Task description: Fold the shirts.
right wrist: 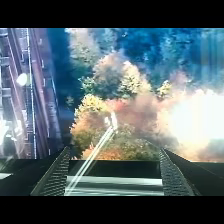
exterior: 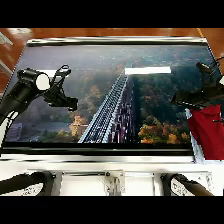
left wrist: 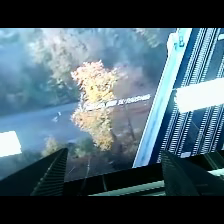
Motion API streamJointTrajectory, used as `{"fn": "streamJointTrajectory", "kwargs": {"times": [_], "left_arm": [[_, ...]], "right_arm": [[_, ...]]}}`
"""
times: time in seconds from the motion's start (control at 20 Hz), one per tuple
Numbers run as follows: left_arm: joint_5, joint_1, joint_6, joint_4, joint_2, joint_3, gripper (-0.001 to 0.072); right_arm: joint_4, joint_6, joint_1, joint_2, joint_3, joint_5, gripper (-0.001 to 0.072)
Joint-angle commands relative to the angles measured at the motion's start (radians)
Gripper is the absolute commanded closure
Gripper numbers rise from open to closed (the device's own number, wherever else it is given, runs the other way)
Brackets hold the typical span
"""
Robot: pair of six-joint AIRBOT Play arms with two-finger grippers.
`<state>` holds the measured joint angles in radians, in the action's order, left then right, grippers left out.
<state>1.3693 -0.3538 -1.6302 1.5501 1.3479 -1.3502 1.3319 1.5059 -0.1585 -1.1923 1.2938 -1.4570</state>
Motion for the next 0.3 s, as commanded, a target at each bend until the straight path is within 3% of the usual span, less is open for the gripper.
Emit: {"fn": "streamJointTrajectory", "kwargs": {"times": [0.0,0.25], "left_arm": [[0.002,0.0,0.021,0.003,0.001,0.0,0.0012],[0.0,0.0,0.022,0.003,0.001,0.0,0.0012]], "right_arm": [[0.002,0.001,0.005,-0.001,-0.001,-0.002,0.0036],[0.002,0.001,0.005,-0.001,-0.001,-0.002,0.0036]]}}
